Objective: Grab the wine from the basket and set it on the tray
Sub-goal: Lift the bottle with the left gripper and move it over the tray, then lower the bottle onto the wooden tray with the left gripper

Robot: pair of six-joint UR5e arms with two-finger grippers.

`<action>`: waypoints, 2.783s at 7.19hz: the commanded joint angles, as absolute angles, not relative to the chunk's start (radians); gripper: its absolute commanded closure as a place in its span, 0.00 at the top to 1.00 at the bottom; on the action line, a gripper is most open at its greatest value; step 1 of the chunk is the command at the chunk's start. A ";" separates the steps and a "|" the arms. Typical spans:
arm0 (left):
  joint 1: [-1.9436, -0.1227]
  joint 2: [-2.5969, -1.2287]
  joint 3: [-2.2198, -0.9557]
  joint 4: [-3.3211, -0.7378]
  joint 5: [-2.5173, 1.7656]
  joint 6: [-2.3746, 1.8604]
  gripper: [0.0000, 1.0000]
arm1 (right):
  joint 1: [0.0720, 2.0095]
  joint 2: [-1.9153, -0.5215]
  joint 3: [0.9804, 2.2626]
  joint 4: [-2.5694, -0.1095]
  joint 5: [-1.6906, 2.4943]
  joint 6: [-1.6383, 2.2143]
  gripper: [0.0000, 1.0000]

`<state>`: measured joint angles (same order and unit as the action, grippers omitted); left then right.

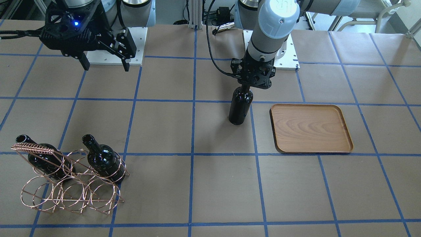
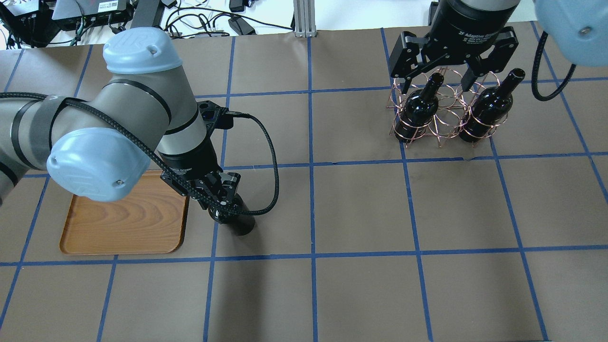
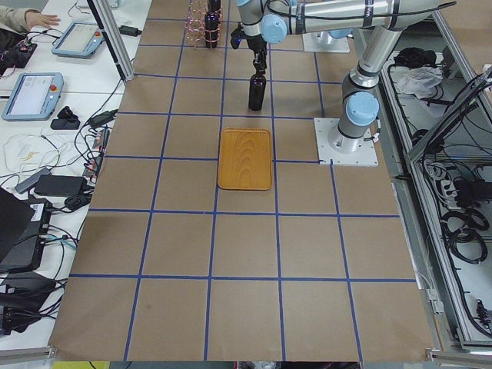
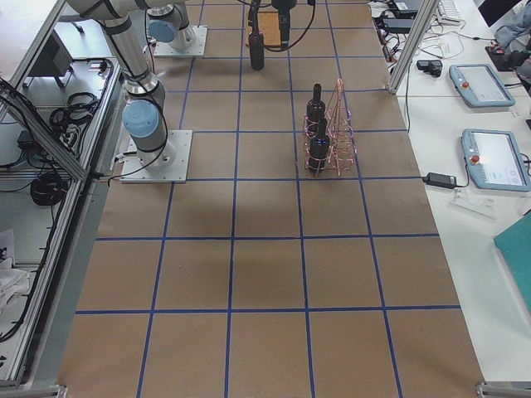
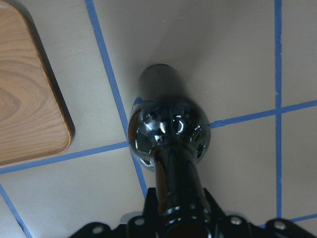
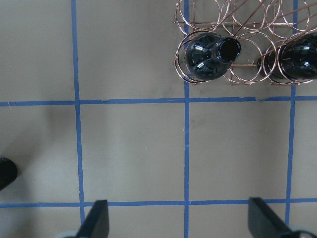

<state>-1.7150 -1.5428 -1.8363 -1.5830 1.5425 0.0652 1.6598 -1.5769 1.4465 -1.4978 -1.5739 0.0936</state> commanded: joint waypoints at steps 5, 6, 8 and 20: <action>-1.538 -1.539 -1.721 -1.651 1.641 0.202 0.00 | 1.660 -1.577 1.447 -1.497 -1.574 0.094 1.00; -1.472 -1.539 -1.721 -1.657 1.649 0.322 0.00 | 1.660 -1.577 1.447 -1.497 -1.574 0.094 1.00; -1.329 -1.531 -1.720 -1.658 1.654 0.444 0.00 | 1.660 -1.577 1.447 -1.497 -1.574 0.094 1.00; -1.127 -1.632 -1.729 -1.609 1.718 0.701 0.48 | 1.660 -1.578 1.447 -1.494 -1.574 0.094 1.00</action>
